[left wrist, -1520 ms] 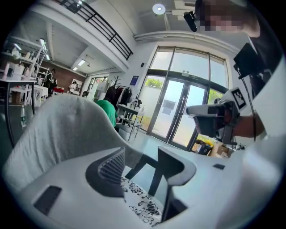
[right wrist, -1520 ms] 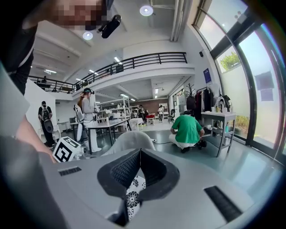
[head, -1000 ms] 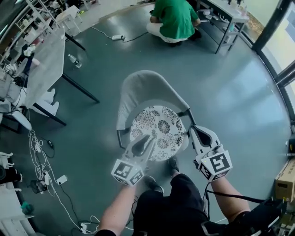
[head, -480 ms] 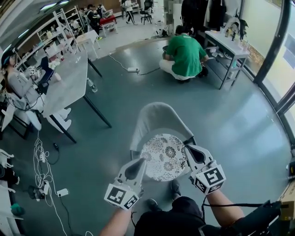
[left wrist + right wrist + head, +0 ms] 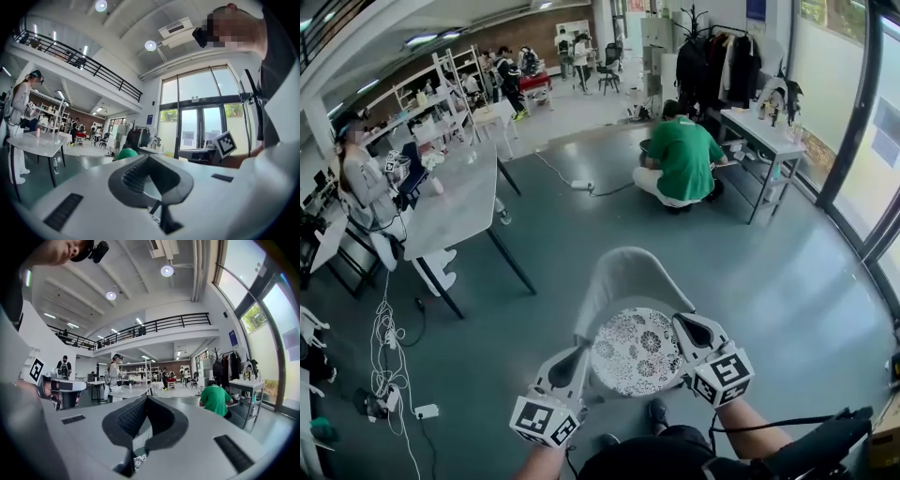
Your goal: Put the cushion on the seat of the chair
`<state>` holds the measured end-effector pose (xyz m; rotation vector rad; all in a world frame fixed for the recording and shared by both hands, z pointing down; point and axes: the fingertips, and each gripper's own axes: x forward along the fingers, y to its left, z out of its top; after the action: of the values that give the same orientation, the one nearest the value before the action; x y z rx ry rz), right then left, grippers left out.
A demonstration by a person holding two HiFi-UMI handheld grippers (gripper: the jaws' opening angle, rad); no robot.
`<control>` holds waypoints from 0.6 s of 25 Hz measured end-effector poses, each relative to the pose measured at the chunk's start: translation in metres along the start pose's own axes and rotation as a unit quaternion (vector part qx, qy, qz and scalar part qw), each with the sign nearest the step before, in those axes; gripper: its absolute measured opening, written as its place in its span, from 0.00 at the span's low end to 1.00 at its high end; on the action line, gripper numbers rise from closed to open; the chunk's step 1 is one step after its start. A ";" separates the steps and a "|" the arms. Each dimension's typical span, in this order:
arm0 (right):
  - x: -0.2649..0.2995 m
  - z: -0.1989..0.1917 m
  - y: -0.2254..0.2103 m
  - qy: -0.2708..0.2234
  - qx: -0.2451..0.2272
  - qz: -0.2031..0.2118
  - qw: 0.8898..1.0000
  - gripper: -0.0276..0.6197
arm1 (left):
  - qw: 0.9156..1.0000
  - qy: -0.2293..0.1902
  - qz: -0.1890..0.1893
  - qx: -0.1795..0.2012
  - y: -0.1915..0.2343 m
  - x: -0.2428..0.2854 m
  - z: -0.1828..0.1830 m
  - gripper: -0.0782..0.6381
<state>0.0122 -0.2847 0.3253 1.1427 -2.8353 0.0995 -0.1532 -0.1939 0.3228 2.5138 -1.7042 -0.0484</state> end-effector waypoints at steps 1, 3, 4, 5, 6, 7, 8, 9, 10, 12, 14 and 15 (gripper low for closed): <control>-0.002 0.002 0.002 -0.003 0.003 0.003 1.000 0.06 | 1.000 0.001 0.001 0.006 -0.001 -0.003 0.002 0.12; -0.004 0.002 0.007 0.000 0.003 0.006 1.000 0.06 | 1.000 -0.003 0.006 0.006 -0.002 -0.009 0.010 0.12; -0.004 0.002 0.008 0.005 0.000 0.008 1.000 0.06 | 1.000 -0.008 0.009 0.004 -0.002 -0.012 0.016 0.12; -0.004 0.002 0.010 0.010 -0.002 0.012 1.000 0.06 | 1.000 -0.013 0.012 0.006 -0.002 -0.013 0.021 0.12; -0.003 0.003 0.012 0.014 -0.004 0.016 1.000 0.06 | 1.000 -0.016 0.013 0.010 -0.004 -0.014 0.025 0.12; -0.003 0.005 0.014 0.015 -0.004 0.020 1.000 0.06 | 1.000 -0.017 0.012 0.014 -0.005 -0.013 0.027 0.12; -0.002 0.006 0.015 0.015 -0.003 0.022 1.000 0.06 | 1.000 -0.015 0.012 0.018 -0.007 -0.013 0.028 0.12; -0.002 0.007 0.016 0.015 -0.003 0.023 1.000 0.06 | 1.000 -0.013 0.011 0.020 -0.007 -0.013 0.027 0.12; -0.001 0.007 0.017 0.014 -0.004 0.023 1.000 0.06 | 1.000 -0.012 0.010 0.021 -0.007 -0.013 0.027 0.12; 0.000 0.009 0.020 0.012 -0.006 0.025 1.000 0.06 | 1.000 -0.012 0.009 0.020 -0.006 -0.014 0.026 0.12; 0.000 0.011 0.021 0.009 -0.009 0.025 1.000 0.06 | 1.000 -0.014 0.010 0.017 -0.004 -0.015 0.026 0.12; 0.001 0.012 0.020 0.006 -0.010 0.023 1.000 0.06 | 1.000 -0.015 0.012 0.016 -0.003 -0.015 0.026 0.12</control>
<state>-0.0032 -0.2716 0.3124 1.0692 -2.8449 0.0798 -0.1583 -0.1811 0.2958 2.5272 -1.7597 -0.0579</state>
